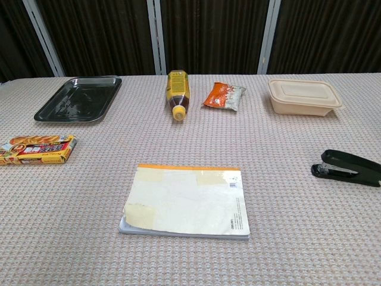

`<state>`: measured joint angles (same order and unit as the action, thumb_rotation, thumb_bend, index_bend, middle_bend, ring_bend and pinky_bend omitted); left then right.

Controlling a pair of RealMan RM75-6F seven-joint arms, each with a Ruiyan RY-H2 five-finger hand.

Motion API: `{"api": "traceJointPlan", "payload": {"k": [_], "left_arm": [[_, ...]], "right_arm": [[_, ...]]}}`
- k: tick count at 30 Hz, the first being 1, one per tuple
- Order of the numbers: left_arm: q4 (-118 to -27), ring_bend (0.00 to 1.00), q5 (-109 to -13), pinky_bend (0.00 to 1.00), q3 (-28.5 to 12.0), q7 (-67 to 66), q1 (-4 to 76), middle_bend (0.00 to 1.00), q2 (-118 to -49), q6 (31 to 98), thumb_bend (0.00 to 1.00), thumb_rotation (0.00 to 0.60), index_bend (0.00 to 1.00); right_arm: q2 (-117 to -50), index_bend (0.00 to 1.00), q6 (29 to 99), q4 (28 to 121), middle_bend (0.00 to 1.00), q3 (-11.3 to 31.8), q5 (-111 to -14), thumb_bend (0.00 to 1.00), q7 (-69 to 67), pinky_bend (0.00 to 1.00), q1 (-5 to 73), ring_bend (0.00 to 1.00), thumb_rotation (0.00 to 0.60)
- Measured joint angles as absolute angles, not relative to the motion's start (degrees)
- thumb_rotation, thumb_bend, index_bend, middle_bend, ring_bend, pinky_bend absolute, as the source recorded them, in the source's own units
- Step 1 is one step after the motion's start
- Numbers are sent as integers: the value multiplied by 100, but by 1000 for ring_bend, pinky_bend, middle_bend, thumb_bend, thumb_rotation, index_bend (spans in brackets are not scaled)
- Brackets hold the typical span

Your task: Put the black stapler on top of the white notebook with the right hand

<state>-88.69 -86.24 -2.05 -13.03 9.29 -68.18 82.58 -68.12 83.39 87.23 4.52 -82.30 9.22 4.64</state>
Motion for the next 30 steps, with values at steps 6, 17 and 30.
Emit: {"api": "traceJointPlan", "payload": {"k": [6,17,30], "left_arm": [[-8863,0,-8582,94,-206,-1338,959,0,-6836,8170,317,600,0],[-8809,0,-8503,95,-345,-1404,1018,0,-6940,8225,319,600,0],[-8609,0,-8393,95,-352,-1378,1132,0,-7011,7981,318,600,0]], "right_arm": [[-6810,0,8294,8732,0,456,-8218,107,902,0,483,0,600],[-7030,90,8166,8601,4,473,-8383,108,670,52,664,0,600],[-8131,213,7704,8272,129,651,-8276,168,1450,219,1192,103,600]]}}
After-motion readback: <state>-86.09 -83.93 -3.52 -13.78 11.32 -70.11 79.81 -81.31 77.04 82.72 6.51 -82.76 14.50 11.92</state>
